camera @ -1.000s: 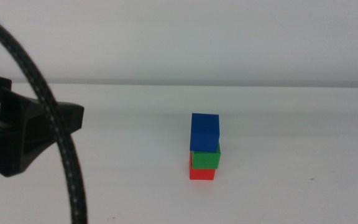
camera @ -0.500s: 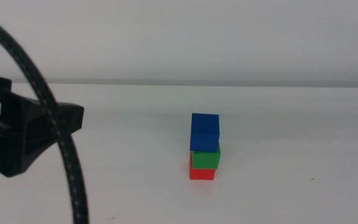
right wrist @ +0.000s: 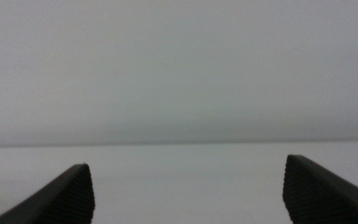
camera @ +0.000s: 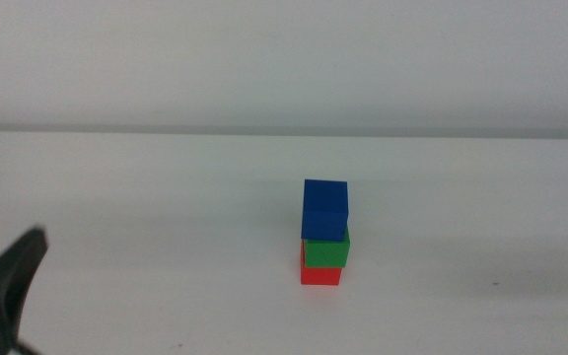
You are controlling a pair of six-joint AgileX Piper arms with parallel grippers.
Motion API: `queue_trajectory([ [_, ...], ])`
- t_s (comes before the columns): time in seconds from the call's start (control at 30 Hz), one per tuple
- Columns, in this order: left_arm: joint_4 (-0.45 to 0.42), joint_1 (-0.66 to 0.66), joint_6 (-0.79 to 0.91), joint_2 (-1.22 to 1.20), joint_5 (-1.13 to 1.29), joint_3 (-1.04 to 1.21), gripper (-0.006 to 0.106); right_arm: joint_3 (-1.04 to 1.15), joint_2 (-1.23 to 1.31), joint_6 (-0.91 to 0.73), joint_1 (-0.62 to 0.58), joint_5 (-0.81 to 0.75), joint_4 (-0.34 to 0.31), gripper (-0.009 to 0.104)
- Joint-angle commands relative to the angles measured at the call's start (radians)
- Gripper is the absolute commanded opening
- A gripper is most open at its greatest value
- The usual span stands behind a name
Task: Stack red cubes first, then green, then blue cubes in a specific spot.
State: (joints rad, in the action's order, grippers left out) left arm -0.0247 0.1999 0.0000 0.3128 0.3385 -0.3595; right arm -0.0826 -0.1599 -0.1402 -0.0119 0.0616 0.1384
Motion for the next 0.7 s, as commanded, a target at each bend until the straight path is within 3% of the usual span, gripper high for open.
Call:
queue_trajectory([
  [0.0,-0.002,-0.068,0.0,-0.099,-0.061,0.113,0.094,0.058,0.071,-0.014,0.017,-0.021,-0.002,0.081],
  [0.27,0.051,-0.187,0.0,-0.35,-0.216,0.395,0.094,0.12,0.193,-0.014,0.021,-0.014,-0.047,0.081],
  [0.67,0.059,-0.192,0.0,-0.35,-0.23,0.397,0.094,0.12,0.196,-0.014,0.021,-0.026,-0.043,0.081],
])
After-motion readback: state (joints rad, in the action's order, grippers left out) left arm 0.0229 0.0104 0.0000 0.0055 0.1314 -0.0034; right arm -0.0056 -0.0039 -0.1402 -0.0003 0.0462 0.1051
